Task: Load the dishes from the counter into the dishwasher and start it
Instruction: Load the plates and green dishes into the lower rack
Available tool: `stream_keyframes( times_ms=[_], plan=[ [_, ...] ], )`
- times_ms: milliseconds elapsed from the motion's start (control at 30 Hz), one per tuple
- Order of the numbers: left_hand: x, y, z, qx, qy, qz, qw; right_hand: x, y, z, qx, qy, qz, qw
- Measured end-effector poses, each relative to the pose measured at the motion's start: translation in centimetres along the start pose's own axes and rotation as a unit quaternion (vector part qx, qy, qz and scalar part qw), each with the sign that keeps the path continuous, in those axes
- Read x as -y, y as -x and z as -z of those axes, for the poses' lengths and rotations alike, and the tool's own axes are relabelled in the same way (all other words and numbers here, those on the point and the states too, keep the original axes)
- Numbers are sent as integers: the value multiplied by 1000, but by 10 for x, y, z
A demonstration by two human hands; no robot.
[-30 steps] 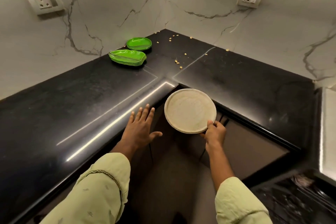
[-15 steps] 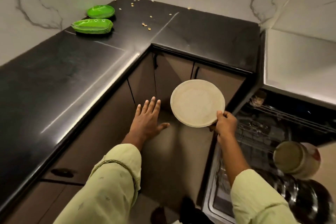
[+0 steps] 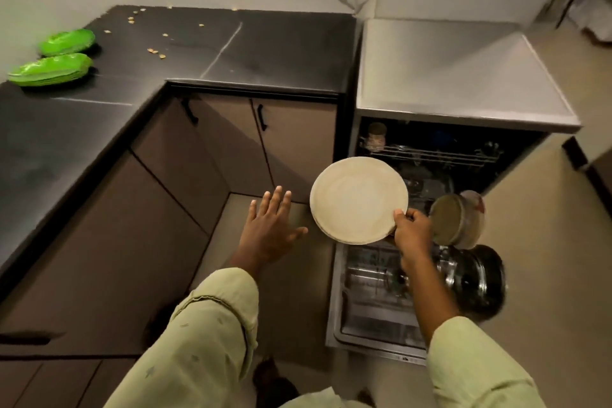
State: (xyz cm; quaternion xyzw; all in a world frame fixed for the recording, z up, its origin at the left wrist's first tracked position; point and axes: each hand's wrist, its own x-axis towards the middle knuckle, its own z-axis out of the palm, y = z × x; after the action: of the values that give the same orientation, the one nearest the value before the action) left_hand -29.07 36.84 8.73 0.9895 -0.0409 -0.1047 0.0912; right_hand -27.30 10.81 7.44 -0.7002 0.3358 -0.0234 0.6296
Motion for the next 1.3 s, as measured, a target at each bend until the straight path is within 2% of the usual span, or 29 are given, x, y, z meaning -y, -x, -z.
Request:
stream_keyframes(
  times_ms=[267, 533, 900, 1000, 1100, 1167, 1300],
  plan=[
    [-99, -25, -50, 53, 9, -50, 997, -21, -44, 82, 36, 11, -60, 997],
    [-143, -93, -91, 115, 28, -69, 991, -37, -101, 112, 2, 64, -91, 994],
    [-197, -194, -169, 231, 27, -132, 964, -72, -200, 134, -81, 115, -149, 979],
    [-205, -224, -205, 255, 20, -132, 958, -88, -238, 135, -93, 158, -128, 975],
    [-210, -262, -255, 273, 4, -112, 955, -112, -294, 135, -56, 225, -57, 971],
    [-214, -286, -288, 291, -7, -113, 950, -134, -337, 137, -44, 273, -43, 960],
    [-230, -326, -344, 287, -6, -112, 951, -160, -403, 139, -39, 323, 1, 946]
  ],
)
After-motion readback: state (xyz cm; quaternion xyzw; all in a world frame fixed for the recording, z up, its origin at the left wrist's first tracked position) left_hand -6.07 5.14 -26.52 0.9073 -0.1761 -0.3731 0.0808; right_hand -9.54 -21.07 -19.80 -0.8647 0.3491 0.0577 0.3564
